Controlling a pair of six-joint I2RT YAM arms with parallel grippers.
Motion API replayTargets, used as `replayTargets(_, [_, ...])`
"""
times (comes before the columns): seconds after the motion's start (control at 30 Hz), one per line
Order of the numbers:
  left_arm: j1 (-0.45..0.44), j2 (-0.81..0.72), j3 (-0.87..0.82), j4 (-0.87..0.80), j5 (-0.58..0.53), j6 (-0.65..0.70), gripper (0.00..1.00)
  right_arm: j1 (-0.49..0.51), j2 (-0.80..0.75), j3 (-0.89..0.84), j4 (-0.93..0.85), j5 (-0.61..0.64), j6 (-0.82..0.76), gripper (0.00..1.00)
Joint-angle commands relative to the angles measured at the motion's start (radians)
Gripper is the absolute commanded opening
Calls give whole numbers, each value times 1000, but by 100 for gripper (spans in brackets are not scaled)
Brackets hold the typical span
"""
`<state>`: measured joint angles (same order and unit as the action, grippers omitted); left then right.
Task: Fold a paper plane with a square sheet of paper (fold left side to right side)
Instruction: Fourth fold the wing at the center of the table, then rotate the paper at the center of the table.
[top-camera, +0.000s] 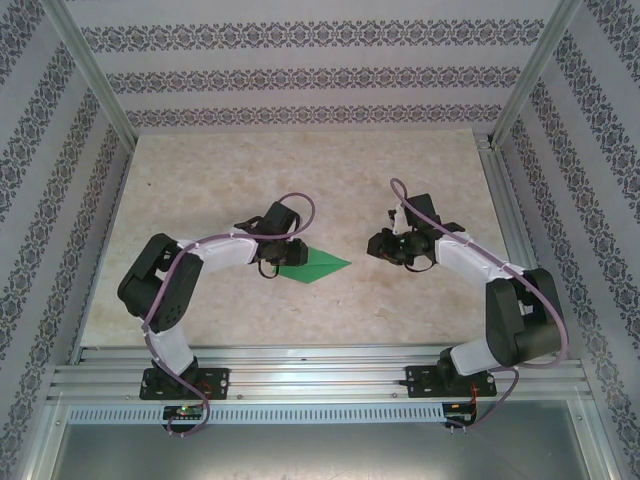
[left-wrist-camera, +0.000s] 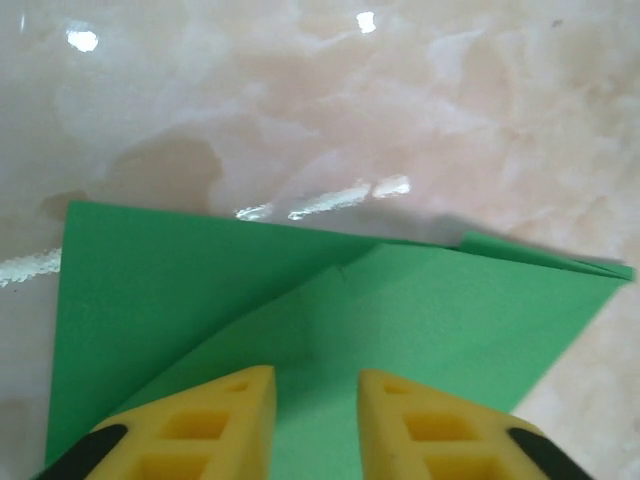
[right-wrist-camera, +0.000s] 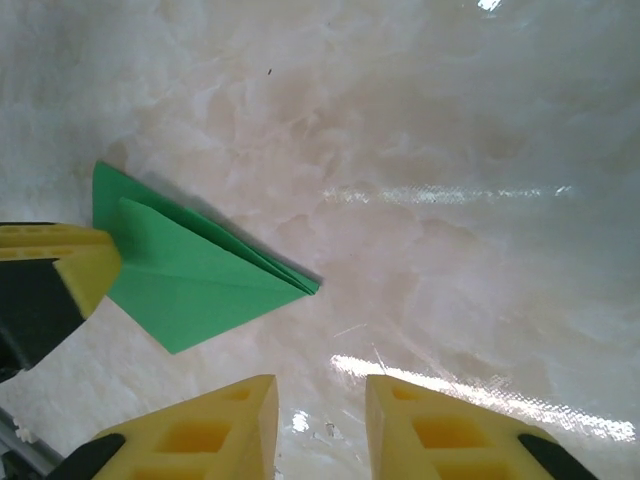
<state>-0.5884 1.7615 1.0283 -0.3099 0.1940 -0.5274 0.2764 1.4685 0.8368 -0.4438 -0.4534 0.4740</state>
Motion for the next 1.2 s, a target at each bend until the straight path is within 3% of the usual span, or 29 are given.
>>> replayTargets(0.0, [21,-129,59,-51,52,3,38,37,30,26,-46,47,-39,31])
replayTargets(0.1, [48,-222,41,-92,46,4,46,66,64,41,-20,48,-43,36])
replayTargets(0.3, [113,-328,-111,-60,140,-31,48,99,151,106,15,21,-145,49])
replayTargets(0.5, [117,-332,-232,29,224,-89,43,126,291,227,-14,-11,-264,50])
replayTargets(0.77, [126,-365,-286,26,195,-101,49,198,441,335,-20,-64,-280,44])
replayTargets(1.03, [178,-410,-289,-20,192,-96,52,285,333,161,14,-72,-188,41])
replayTargets(1.17, [195,-430,-290,-33,195,-92,53,307,217,106,39,-85,-115,45])
